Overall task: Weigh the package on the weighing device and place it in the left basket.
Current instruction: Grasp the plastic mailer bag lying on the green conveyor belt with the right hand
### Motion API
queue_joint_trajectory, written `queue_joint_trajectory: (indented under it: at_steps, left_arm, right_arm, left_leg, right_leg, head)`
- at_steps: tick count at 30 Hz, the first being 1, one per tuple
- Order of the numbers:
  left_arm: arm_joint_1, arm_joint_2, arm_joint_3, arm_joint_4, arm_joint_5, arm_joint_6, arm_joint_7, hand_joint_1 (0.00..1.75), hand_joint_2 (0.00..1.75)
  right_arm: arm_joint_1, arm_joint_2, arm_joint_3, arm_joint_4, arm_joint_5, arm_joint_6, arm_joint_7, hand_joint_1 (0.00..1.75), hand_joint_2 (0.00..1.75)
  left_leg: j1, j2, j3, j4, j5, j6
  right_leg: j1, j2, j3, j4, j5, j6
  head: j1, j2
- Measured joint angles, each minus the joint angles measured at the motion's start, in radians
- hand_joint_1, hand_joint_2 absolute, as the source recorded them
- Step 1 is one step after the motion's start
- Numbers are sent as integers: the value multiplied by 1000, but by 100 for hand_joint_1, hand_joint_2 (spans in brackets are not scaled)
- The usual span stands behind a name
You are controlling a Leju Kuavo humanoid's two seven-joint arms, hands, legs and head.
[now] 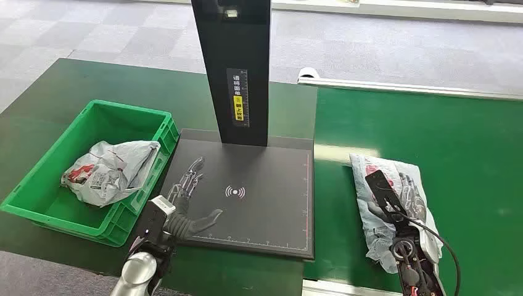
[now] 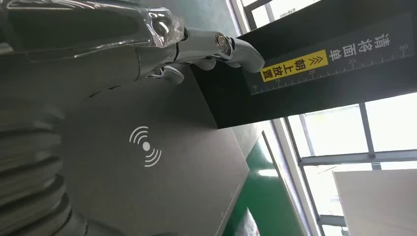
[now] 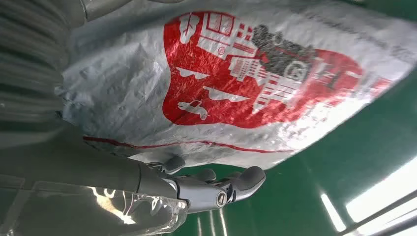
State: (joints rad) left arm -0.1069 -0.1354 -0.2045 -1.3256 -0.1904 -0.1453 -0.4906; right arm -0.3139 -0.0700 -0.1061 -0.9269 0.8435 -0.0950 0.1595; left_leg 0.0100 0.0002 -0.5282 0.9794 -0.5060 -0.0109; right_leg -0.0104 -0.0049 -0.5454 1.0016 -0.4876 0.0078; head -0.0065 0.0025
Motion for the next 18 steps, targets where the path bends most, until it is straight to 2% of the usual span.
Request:
queue_joint_trajectory:
  at_steps: [15,18]
  left_arm:
    - [1,-8,13,0,-2,0,2,0,175]
    - [1,-8,14,0,-5,-1,3,0,175]
  right_arm:
    - [-30,19,-81,78,42,19,14,1,175]
    - [-30,24,-91,78,53,36,14,131,175]
  left_leg:
    - [0,0,0,0,0,0]
    - [0,0,0,0,0,0]
  right_leg:
    - [0,0,0,0,0,0]
    - [0,0,0,0,0,0]
  head:
    - [0,0]
    - [0,0]
